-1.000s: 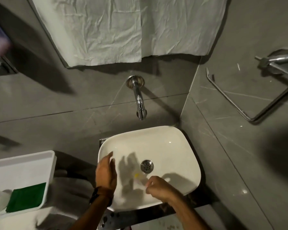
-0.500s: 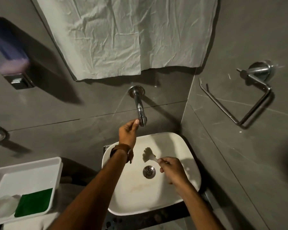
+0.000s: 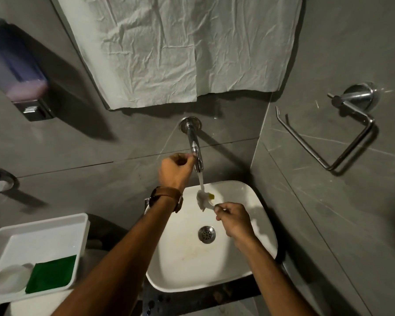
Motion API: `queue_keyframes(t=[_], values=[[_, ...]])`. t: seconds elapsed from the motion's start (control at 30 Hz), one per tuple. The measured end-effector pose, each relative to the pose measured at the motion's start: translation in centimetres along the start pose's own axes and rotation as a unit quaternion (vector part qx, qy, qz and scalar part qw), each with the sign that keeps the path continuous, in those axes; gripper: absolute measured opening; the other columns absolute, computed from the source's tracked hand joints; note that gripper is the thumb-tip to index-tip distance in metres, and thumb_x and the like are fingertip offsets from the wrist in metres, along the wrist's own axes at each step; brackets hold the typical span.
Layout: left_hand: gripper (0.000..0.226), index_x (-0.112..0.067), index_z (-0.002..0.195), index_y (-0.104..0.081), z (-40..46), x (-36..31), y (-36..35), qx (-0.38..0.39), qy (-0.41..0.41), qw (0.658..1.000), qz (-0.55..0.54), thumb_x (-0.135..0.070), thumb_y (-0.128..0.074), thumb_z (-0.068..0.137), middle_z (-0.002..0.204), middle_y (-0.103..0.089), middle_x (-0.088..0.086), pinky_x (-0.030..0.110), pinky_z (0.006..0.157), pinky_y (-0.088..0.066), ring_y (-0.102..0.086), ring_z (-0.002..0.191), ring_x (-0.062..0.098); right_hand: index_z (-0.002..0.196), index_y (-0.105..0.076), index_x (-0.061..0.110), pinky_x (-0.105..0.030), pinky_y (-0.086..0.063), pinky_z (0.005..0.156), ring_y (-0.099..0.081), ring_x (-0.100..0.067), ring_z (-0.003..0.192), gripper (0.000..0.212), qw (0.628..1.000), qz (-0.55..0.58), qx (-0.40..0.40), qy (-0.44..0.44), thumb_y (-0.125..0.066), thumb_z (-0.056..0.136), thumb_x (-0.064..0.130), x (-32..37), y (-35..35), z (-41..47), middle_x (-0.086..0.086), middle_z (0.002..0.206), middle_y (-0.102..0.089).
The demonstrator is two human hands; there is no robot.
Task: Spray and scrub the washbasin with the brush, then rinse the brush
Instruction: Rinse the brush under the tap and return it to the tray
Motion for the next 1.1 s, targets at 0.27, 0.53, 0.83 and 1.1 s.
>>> queue_keyframes(t=[0.27, 0.53, 0.83, 1.1], values=[[0.032, -0.018, 0.097, -0.076, 0.5, -2.1, -0.4, 0.038, -0.018, 0.994, 0.103, -0.036, -0.085, 0.072, 0.078, -0.071, -0.013, 0.022, 0.078, -0.056, -0.065, 0.077, -0.001, 0.071, -0.073, 0.02, -0.02, -0.04, 0.047, -0.053, -0.007, 0.05, 0.022, 0.999, -0.014, -0.031, 0.042, -0.066, 0.092, 0.025, 2.2, 1.0, 1.2, 0.006, 0.063, -0.068], [0.038, -0.012, 0.104, -0.075, 1.8, -1.9, 0.3, 0.124, 0.026, 0.989, 0.071, -0.022, -0.087, 0.07, 0.096, -0.078, -0.001, 0.033, 0.094, -0.056, -0.072, 0.093, 0.01, 0.075, -0.074, 0.027, -0.016, -0.033, 0.036, -0.049, 0.0, 0.039, 0.021, 0.998, 0.041, -0.02, 0.039, -0.067, 0.095, 0.024, 3.1, 1.7, 1.0, 0.003, 0.067, -0.069], [0.023, -0.027, 0.085, -0.075, 2.0, -1.4, 0.3, 0.133, 0.02, 0.99, 0.052, -0.023, -0.089, 0.067, 0.088, -0.079, -0.004, 0.038, 0.095, -0.057, -0.074, 0.091, 0.012, 0.093, -0.075, 0.012, -0.018, -0.02, 0.042, -0.029, -0.007, 0.043, 0.014, 0.987, 0.157, 0.025, -0.035, -0.065, 0.097, 0.021, 2.8, 2.0, 0.8, -0.001, 0.068, -0.069], [0.036, -0.016, 0.109, -0.073, 2.2, -1.0, 0.0, 0.177, 0.024, 0.982, 0.067, -0.027, -0.083, 0.076, 0.102, -0.077, 0.001, 0.035, 0.092, -0.057, -0.071, 0.102, 0.018, 0.1, -0.075, 0.013, -0.021, -0.023, 0.046, -0.03, -0.008, 0.049, 0.013, 0.969, 0.219, 0.063, -0.095, -0.067, 0.097, 0.023, 1.5, 1.4, 0.3, -0.001, 0.069, -0.073]])
Point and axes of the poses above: each hand's wrist, its own z-axis towards the middle knuckle, its own y-axis out of the back of the hand, x = y × z, the point moved 4 cm from there along z, towards the middle knuckle
